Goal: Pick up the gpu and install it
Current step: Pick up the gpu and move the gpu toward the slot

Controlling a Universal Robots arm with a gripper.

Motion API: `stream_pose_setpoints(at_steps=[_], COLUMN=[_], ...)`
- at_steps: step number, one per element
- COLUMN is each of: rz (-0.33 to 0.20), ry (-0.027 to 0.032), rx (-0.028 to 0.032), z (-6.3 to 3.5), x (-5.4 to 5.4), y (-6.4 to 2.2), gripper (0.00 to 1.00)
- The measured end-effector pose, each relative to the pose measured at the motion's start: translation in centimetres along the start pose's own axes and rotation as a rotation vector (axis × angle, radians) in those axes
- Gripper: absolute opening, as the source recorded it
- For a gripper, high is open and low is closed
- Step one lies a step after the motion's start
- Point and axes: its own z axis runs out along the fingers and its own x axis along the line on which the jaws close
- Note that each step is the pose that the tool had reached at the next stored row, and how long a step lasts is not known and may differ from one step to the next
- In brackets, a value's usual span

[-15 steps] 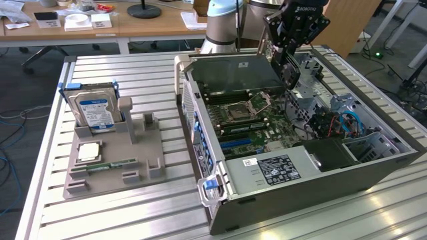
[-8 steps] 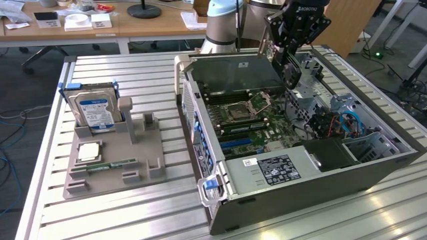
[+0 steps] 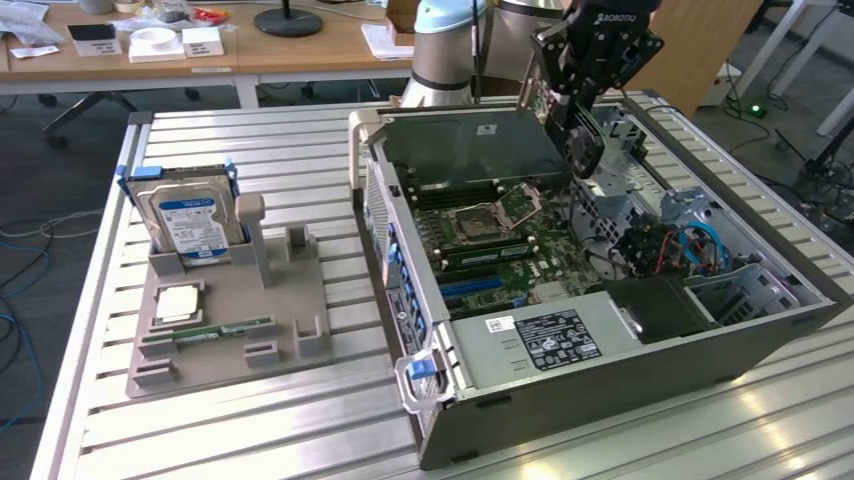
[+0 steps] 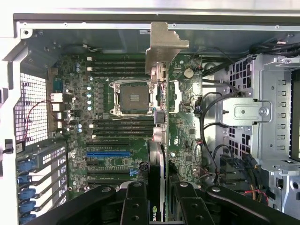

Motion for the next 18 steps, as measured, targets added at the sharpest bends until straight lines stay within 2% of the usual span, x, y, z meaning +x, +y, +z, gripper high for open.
stream_pose_setpoints(at_steps=[18], rz=[0.0], ry=[0.0], rx=[0.0], z=[0.02], x=[-0.73], y=[0.02], gripper=[0.26])
